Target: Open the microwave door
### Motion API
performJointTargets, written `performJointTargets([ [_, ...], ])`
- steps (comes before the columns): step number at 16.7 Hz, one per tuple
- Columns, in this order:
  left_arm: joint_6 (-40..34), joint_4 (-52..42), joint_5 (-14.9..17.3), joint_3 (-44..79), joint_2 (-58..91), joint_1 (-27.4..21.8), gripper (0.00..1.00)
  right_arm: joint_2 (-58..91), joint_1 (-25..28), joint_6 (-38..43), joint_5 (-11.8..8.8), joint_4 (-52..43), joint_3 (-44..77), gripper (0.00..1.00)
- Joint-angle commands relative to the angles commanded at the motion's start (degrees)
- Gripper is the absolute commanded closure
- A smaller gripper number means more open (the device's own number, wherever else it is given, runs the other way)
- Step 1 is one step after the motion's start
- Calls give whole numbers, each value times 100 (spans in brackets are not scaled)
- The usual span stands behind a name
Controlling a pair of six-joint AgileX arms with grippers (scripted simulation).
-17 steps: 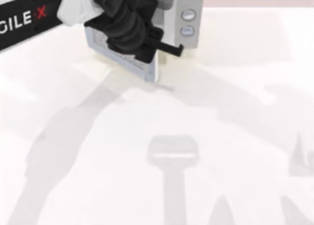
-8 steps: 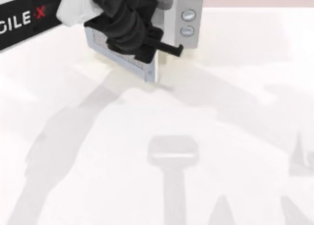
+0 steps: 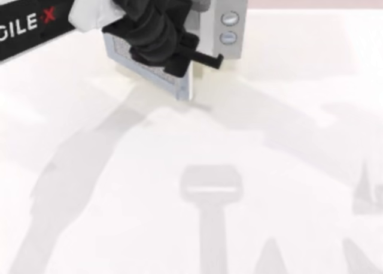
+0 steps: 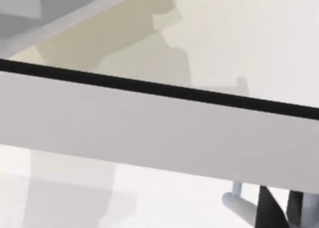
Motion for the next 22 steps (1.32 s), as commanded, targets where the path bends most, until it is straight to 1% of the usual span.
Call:
performJointTargets([
  [5, 0, 0, 0, 0, 0, 0, 100, 0, 0, 0, 0, 0, 0, 0],
  [7, -5, 3, 49, -27, 5, -27, 100, 0, 0, 0, 0, 0, 0, 0],
  [14, 772, 118, 450, -533, -403, 240, 100, 0, 0, 0, 0, 0, 0, 0],
  [22, 791, 118, 461, -549, -410, 247, 100, 0, 0, 0, 0, 0, 0, 0],
])
